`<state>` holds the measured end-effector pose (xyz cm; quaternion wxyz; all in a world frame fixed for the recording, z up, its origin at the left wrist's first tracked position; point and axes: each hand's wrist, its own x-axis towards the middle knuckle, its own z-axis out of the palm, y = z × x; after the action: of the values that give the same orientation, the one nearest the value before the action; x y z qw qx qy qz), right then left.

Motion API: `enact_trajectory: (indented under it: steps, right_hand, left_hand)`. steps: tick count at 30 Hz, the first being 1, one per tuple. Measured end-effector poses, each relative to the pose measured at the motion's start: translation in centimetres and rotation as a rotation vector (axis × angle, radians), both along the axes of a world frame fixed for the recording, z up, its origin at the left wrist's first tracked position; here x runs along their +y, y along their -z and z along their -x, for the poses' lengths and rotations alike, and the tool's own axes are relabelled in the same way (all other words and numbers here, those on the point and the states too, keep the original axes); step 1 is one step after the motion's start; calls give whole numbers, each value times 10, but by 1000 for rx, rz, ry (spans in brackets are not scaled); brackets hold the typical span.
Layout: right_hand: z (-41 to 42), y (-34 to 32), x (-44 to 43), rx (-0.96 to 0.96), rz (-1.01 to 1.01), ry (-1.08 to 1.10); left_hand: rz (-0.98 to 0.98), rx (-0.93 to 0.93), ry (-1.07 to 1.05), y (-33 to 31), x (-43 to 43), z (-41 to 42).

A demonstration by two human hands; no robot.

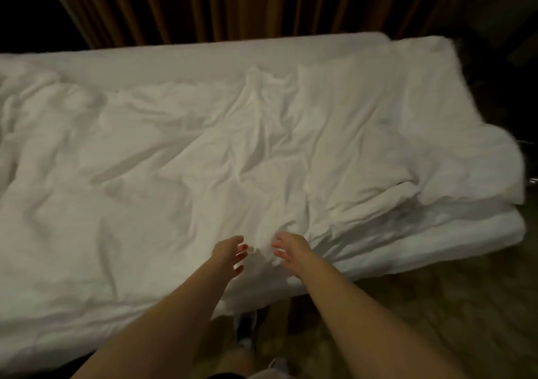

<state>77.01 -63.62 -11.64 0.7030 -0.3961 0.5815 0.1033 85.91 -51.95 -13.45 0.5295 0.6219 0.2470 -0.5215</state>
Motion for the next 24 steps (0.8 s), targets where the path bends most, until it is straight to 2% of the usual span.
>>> enact_trajectory:
  steps: [4,11,15,19,24]
  right_hand:
    - [22,-23,-83,-14,103,181]
    - [121,-31,-183,67,257,490]
    - [181,1,-226,98,166,642]
    - [221,30,-285,71,72,674]
    - [271,49,-388,62,89,547]
  left_hand:
    - [16,-127,182,-17,-90,-10]
    - [83,-552,764,-32,-241,49]
    - [129,-628,939,-18,-308,102]
    - [-60,-1121,1149,8,-367,143]
    - [-279,-1388,1407,14,-437,194]
